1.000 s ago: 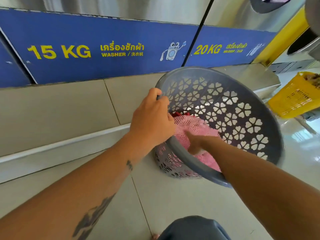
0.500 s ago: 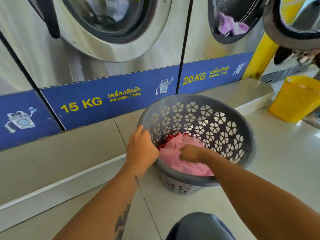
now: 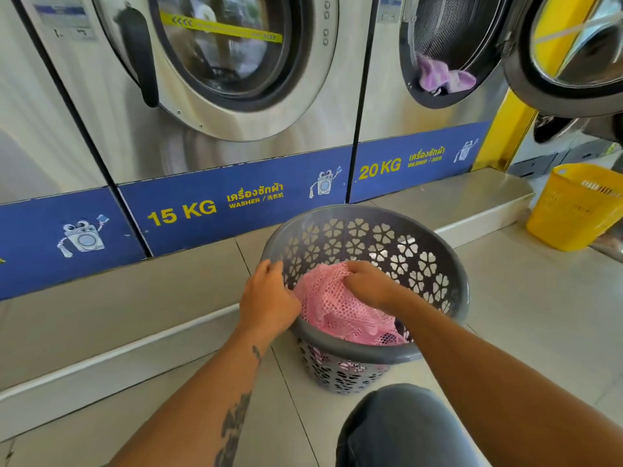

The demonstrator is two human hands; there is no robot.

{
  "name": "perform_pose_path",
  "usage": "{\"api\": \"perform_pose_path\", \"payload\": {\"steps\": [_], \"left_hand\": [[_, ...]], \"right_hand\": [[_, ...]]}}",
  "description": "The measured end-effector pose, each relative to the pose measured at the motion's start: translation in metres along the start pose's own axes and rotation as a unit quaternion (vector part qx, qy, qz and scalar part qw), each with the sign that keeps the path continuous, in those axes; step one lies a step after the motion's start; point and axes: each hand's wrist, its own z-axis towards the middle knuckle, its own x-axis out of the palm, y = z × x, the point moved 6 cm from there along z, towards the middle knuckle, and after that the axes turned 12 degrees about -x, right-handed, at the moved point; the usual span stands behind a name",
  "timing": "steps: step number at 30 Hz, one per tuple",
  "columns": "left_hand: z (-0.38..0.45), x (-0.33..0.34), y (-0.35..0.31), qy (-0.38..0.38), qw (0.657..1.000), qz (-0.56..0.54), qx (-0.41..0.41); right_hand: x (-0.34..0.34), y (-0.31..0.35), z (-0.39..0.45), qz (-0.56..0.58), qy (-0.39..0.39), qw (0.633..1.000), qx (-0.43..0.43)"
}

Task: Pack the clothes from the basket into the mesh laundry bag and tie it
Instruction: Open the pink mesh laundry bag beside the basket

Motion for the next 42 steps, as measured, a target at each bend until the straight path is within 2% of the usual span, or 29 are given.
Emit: {"api": "perform_pose_path", "payload": {"steps": [7, 12, 14, 16, 19, 21, 23, 27, 29, 31, 33, 35, 37, 40, 42], "left_hand": [[-0.014, -0.033, 0.023, 0.044, 0.995, -0.090, 0.022], [-0.039, -0.055, 0.015, 0.053, 0.971, -0.220, 0.073], [-0.045, -0.073, 0.016, -0.002, 0.969, -0.236, 0.075], [-0.049, -0.100, 0.025, -0.081, 0.961, -0.259, 0.042], [-0.052, -0.146, 0.046, -0.172, 0.939, -0.298, 0.000], [-0.055, -0.172, 0.060, -0.213, 0.933, -0.290, -0.006], [-0.057, -0.189, 0.074, -0.211, 0.941, -0.265, -0.002], [-0.068, -0.189, 0.082, -0.076, 0.974, -0.204, 0.057], [-0.078, -0.185, 0.083, -0.043, 0.975, -0.206, 0.078], [-0.082, -0.190, 0.091, -0.060, 0.965, -0.248, 0.055], [-0.078, -0.203, 0.107, -0.123, 0.951, -0.283, 0.019], [-0.076, -0.215, 0.124, -0.181, 0.944, -0.277, -0.014], [-0.076, -0.216, 0.132, -0.191, 0.953, -0.232, -0.021], [-0.076, -0.199, 0.140, -0.150, 0.980, -0.129, -0.007], [-0.075, -0.185, 0.144, -0.103, 0.990, -0.095, -0.019]], "right_hand": [[-0.014, 0.048, -0.011, 0.105, -0.083, 0.990, -0.035], [-0.013, 0.119, -0.012, 0.170, -0.070, 0.977, -0.109], [-0.005, 0.146, -0.014, 0.151, -0.051, 0.976, -0.150], [0.004, 0.166, -0.017, 0.115, -0.036, 0.976, -0.184], [0.021, 0.172, -0.018, 0.098, -0.024, 0.975, -0.197], [0.032, 0.175, -0.020, 0.109, -0.012, 0.974, -0.196], [0.043, 0.185, -0.023, 0.105, 0.011, 0.974, -0.200], [0.059, 0.230, -0.036, 0.107, 0.079, 0.960, -0.247], [0.069, 0.248, -0.038, 0.094, 0.106, 0.954, -0.265], [0.076, 0.259, -0.036, 0.086, 0.112, 0.952, -0.272], [0.081, 0.263, -0.030, 0.091, 0.100, 0.954, -0.266], [0.084, 0.257, -0.022, 0.121, 0.096, 0.958, -0.242], [0.087, 0.241, -0.015, 0.121, 0.098, 0.963, -0.219], [0.090, 0.197, -0.005, 0.032, 0.096, 0.976, -0.192], [0.089, 0.163, 0.002, -0.132, 0.074, 0.975, -0.163]]}}
